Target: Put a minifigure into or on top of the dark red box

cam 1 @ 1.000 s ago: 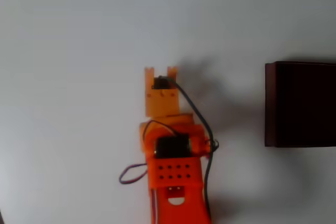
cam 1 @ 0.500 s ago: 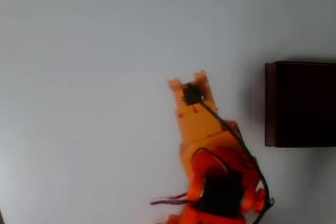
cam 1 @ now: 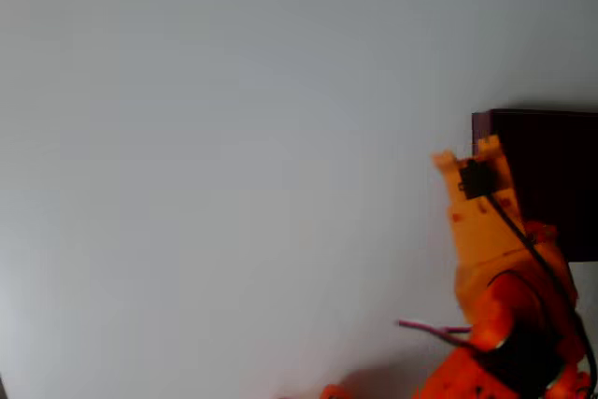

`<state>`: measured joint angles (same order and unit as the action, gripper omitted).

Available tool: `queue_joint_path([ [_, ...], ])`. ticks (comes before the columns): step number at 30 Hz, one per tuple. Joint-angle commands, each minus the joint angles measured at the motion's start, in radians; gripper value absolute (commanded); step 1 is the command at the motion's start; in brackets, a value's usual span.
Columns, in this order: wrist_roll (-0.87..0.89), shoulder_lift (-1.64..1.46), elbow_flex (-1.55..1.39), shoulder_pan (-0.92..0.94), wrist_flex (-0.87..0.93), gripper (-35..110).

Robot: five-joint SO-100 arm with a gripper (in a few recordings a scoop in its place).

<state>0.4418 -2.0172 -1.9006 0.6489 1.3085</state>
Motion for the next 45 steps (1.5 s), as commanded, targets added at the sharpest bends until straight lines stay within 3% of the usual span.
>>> queue_joint_path([
  [1,-0.037,0.107,0.084,0.04,-0.038,0],
  [14,-0.158,0.606,0.505,0.135,-0.003,0],
  [24,-0.199,0.884,0.856,0.175,0.156,0],
  [36,-0.178,0.894,0.896,0.14,0.229,18],
  [45,-0.215,0.595,0.646,0.069,0.233,16],
])
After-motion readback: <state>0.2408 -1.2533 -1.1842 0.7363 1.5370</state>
